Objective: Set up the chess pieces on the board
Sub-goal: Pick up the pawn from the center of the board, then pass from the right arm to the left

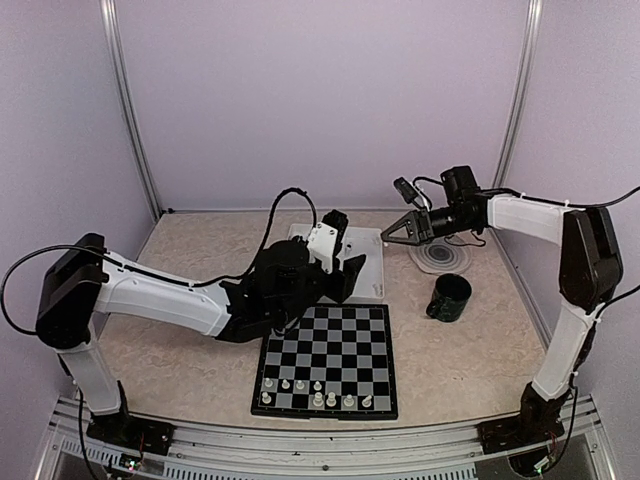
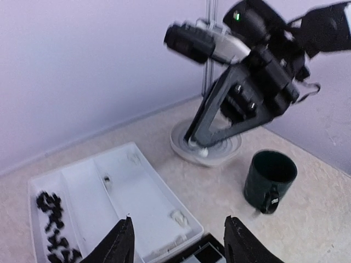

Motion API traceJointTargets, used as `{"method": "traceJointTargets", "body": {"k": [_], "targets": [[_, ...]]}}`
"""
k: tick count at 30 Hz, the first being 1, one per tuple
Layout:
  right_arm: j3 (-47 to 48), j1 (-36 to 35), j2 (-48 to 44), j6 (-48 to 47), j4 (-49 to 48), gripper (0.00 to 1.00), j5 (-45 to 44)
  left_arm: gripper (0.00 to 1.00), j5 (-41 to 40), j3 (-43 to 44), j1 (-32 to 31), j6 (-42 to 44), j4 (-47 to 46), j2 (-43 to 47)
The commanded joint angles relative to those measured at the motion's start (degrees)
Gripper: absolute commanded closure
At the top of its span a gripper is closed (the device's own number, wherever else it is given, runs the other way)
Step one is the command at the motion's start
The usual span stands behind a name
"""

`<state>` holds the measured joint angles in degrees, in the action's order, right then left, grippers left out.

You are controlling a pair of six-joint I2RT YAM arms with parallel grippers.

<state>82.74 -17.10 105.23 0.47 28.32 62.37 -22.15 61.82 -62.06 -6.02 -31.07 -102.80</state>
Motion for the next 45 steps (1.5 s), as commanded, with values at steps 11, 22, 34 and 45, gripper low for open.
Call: {"method": "traceJointTargets", "body": {"k": [11, 22, 34, 45], "targets": [[-20.53, -0.74, -1.42, 71.7, -77.46, 0.96, 16.66, 0.48, -19.81, 12.51, -4.97, 26.91, -20.03, -14.62], [-21.15, -1.07, -1.89, 73.85, -80.31, 0.95, 15.31, 0.49, -16.83, 14.5, -5.17, 27.72, -22.94, -17.7], [-20.68, -1.94, -2.37, 73.97, -80.9, 0.93, 15.16, 0.57, -16.43, 20.45, -4.8, 26.01, -21.09, -21.71], [-20.91, -2.32, -2.4, 74.33, -81.04, 0.92, 15.24, 0.74, -16.26, 22.59, -3.63, 22.9, -17.46, -22.23]]}}
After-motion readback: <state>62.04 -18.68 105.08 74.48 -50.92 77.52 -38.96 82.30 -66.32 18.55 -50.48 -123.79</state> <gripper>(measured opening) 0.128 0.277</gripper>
